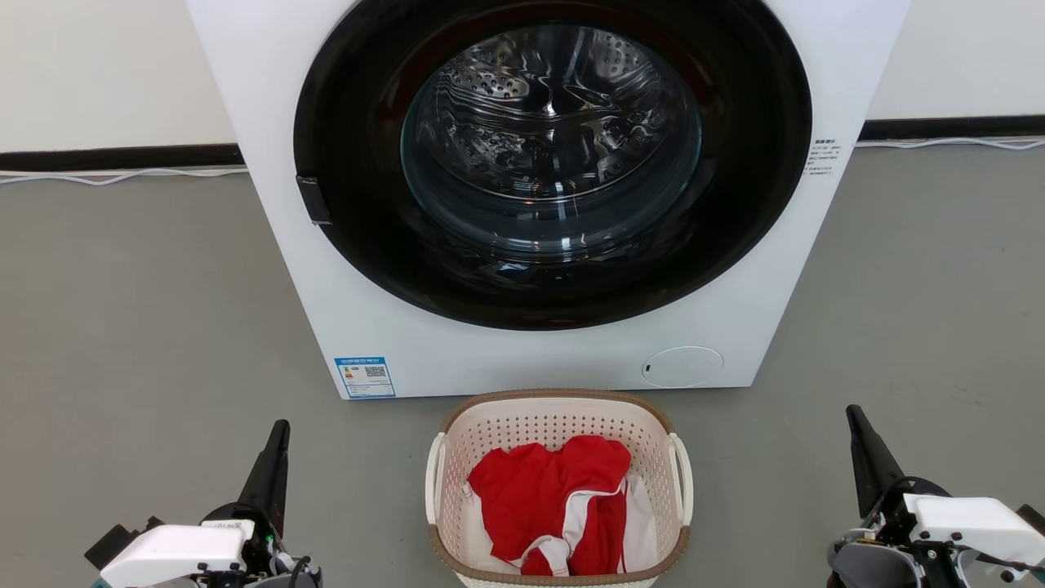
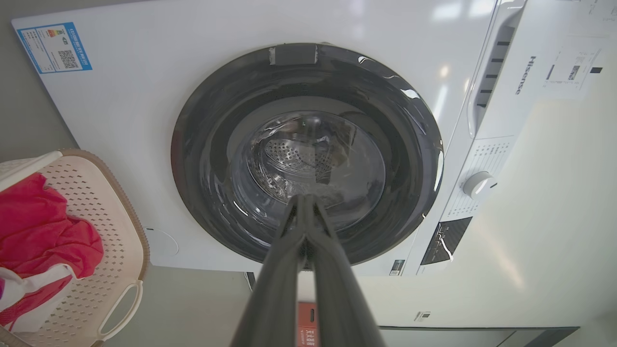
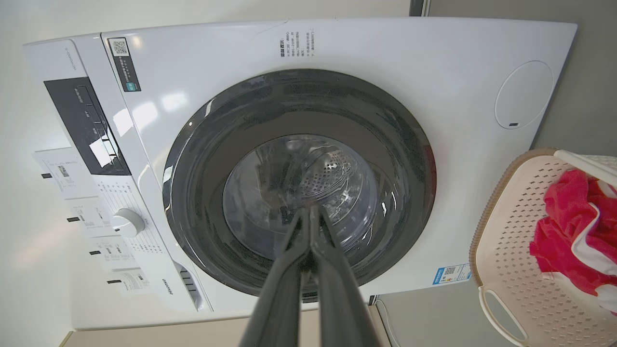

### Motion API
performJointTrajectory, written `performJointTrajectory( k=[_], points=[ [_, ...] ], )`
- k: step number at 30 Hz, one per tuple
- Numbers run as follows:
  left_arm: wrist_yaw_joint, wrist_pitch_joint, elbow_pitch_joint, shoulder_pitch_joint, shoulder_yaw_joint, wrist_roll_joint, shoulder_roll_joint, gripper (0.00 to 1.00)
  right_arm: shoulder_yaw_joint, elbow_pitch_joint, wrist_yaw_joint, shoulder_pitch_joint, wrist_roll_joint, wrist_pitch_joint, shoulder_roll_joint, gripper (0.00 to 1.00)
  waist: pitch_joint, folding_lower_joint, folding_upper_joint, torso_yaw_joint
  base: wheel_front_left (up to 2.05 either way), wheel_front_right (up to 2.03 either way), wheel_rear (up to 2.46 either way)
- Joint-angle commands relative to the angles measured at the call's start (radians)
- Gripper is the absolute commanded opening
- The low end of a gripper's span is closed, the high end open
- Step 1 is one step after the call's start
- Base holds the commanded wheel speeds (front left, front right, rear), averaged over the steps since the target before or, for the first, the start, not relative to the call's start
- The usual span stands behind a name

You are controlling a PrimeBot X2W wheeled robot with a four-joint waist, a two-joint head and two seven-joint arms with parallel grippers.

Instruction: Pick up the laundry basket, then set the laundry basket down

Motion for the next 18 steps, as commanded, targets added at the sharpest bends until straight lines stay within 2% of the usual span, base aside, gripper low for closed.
performJointTrajectory(
  k=[1, 17, 18],
  points=[
    [-0.007, 0.006, -0.029, -0.056, 0.03, 0.0, 0.013, 0.0, 0.018, -0.029, 0.007, -0.042, 0.007, 0.007, -0.006, 0.0, 0.0, 0.0, -0.0001, 0.0, 0.0, 0.0, 0.0],
    [-0.007, 0.006, -0.029, -0.056, 0.03, 0.0, 0.013, 0.0, 0.018, -0.029, 0.007, -0.042, 0.007, 0.007, -0.006, 0.0, 0.0, 0.0, -0.0001, 0.0, 0.0, 0.0, 0.0],
    [0.0, 0.0, 0.0, 0.0, 0.0, 0.0, 0.0, 1.0, 0.0, 0.0, 0.0, 0.0, 0.0, 0.0, 0.0, 1.0, 0.0, 0.0, -0.0001, 0.0, 0.0, 0.0, 0.0]
  ],
)
